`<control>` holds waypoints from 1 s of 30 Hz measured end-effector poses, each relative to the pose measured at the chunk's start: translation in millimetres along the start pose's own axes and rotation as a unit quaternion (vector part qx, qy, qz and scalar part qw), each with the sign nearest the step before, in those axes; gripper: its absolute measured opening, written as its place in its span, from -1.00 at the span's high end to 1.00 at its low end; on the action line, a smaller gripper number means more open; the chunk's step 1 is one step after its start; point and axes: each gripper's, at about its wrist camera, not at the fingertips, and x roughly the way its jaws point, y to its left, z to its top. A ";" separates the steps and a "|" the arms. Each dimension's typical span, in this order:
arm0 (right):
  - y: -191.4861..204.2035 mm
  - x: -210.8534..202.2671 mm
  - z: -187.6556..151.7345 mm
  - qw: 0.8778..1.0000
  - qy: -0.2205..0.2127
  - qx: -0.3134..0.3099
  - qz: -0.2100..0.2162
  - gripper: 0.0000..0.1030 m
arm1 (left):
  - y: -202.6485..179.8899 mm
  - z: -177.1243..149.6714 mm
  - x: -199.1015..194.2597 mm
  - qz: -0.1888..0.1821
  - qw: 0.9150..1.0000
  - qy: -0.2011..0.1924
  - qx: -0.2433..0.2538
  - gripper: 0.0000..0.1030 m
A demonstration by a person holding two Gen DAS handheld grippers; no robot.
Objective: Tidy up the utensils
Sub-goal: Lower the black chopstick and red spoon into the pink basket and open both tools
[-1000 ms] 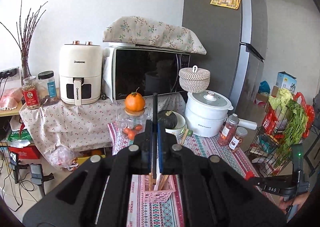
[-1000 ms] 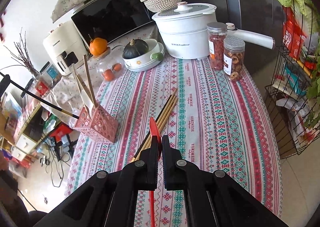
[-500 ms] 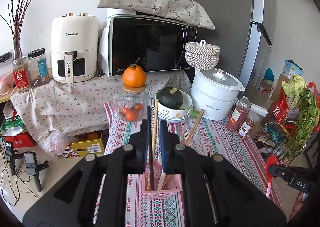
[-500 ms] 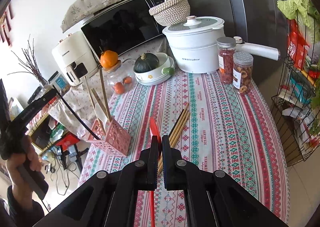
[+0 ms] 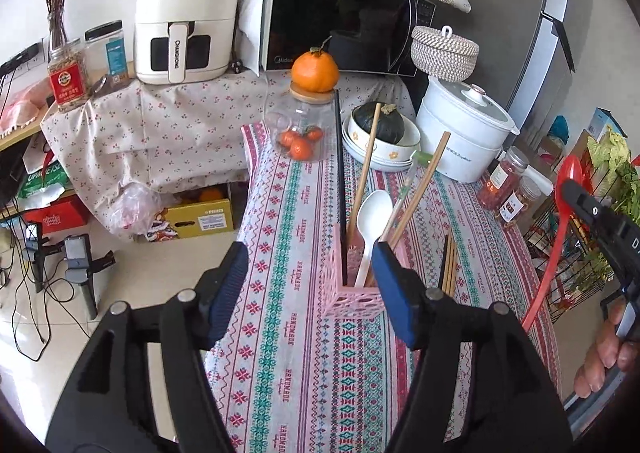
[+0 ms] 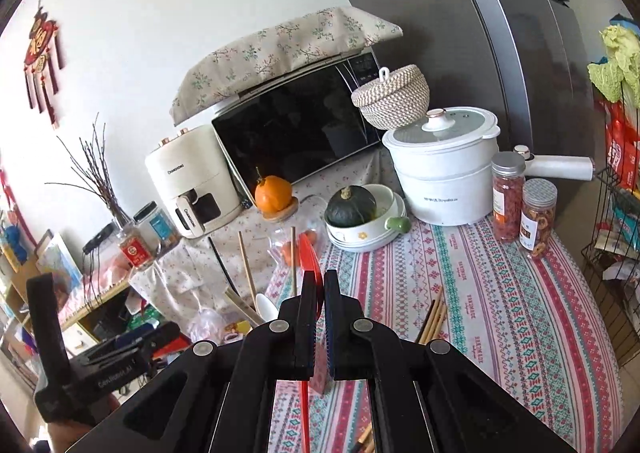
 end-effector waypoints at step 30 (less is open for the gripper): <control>37.3 58.4 -15.6 0.995 -0.092 -0.014 -0.026 0.53 | -0.7 -21.3 22.7 -0.001 0.994 0.104 0.037 -0.55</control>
